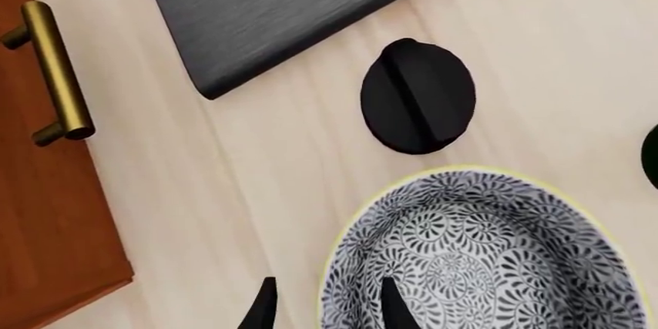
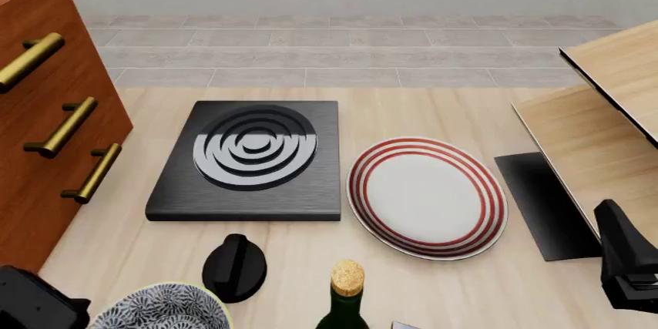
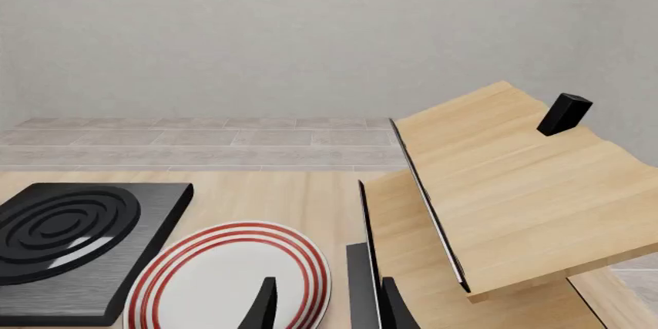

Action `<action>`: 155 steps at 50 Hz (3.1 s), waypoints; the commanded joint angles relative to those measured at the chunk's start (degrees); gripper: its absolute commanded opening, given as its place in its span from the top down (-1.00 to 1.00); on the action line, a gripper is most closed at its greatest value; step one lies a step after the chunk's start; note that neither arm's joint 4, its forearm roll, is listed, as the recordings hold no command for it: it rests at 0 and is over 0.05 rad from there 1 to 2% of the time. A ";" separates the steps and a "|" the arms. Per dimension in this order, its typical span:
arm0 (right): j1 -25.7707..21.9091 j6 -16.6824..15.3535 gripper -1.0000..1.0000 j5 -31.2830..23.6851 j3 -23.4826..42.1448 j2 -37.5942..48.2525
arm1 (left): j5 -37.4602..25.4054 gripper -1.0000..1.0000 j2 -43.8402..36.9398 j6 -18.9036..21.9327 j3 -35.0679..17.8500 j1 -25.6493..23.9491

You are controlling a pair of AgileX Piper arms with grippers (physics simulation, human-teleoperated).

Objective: Put the bowl on the top of the cabinet.

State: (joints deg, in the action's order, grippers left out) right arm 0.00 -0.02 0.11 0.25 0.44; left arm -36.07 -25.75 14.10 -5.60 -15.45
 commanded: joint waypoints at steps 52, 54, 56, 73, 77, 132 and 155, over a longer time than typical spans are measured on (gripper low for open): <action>0.00 -0.01 -1.00 0.00 0.00 -0.01 | -0.23 1.00 1.32 -1.11 -15.83 7.73; -0.02 0.05 -1.00 0.00 0.00 0.01 | -2.41 1.00 1.91 -3.08 -19.26 6.80; -0.01 -0.01 -1.00 0.00 0.00 0.02 | -3.39 1.00 3.39 -2.90 -19.68 6.36; 0.00 -0.01 -1.00 0.00 0.00 0.00 | -4.20 1.00 2.31 -6.52 -30.60 8.26; 0.00 -0.02 -1.00 0.00 0.00 0.00 | -4.43 1.00 2.07 -7.77 -32.98 9.31; 0.00 0.00 -1.00 0.00 0.00 0.01 | 5.69 1.00 -5.87 -30.77 -48.50 30.79; 0.00 -0.01 -1.00 0.00 0.00 -0.01 | 8.54 1.00 -12.03 -41.62 -50.88 36.73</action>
State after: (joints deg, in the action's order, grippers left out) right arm 0.00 -0.02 0.11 0.25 0.44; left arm -28.53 -35.54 -22.38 -55.04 18.97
